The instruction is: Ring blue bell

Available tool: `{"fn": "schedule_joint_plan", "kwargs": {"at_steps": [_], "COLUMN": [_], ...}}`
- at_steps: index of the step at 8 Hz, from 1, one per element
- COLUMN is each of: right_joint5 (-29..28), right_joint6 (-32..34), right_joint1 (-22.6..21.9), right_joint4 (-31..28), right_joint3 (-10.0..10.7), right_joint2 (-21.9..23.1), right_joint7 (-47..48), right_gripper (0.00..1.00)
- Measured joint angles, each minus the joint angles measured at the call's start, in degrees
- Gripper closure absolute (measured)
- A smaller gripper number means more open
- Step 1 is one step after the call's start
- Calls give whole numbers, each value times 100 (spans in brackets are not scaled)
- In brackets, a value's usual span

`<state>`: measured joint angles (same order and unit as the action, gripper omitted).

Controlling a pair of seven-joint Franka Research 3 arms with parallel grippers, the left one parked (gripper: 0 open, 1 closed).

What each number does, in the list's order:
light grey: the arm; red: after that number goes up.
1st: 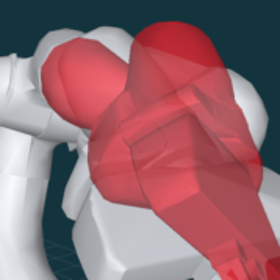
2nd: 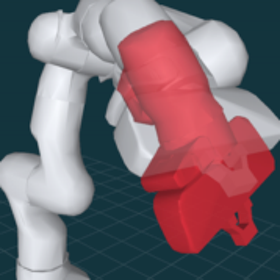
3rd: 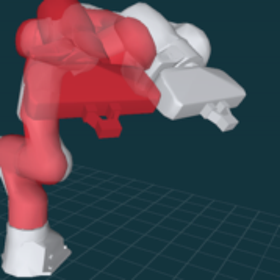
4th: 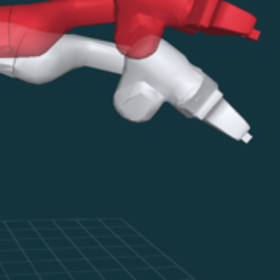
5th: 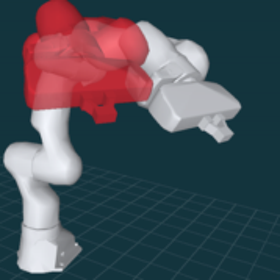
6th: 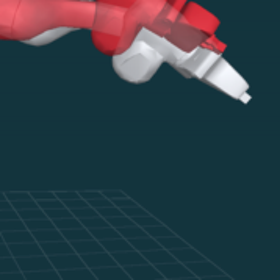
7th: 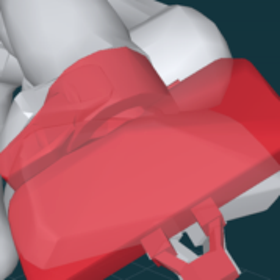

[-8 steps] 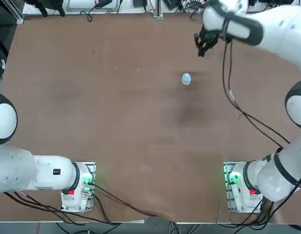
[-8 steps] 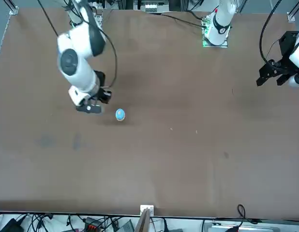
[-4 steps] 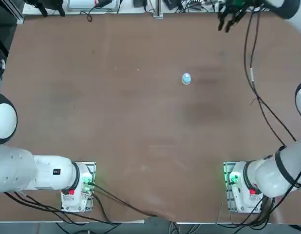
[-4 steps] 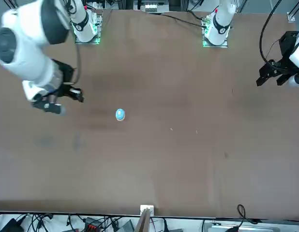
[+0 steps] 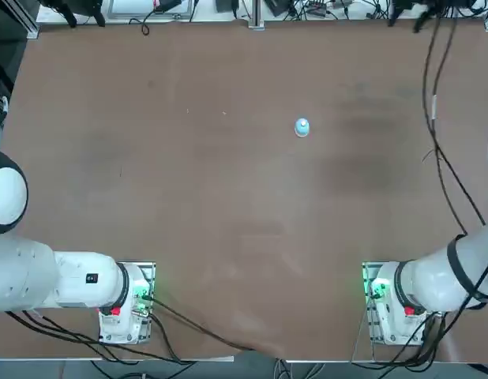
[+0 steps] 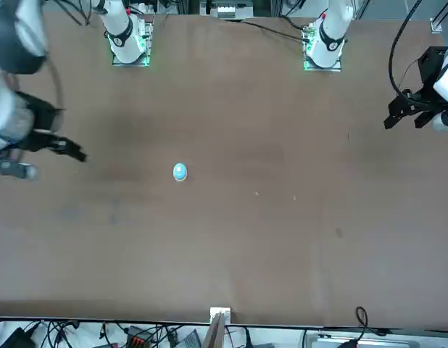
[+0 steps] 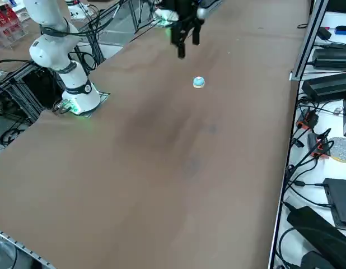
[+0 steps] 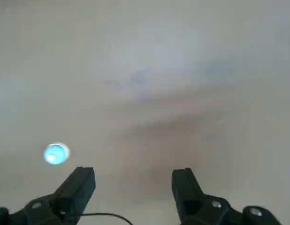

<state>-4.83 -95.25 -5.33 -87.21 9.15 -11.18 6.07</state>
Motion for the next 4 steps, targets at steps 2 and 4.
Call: {"fn": "schedule_joint_plan", "kwargs": {"at_steps": [2,4], "right_joint5": [105,439], "right_joint6": [90,496], "right_joint1": [483,432], "right_joint4": [71,450], "right_joint3": [37,-67], "right_joint2": [-11,0], "right_joint7": [-993,-1247], "right_gripper": [0,0]}}
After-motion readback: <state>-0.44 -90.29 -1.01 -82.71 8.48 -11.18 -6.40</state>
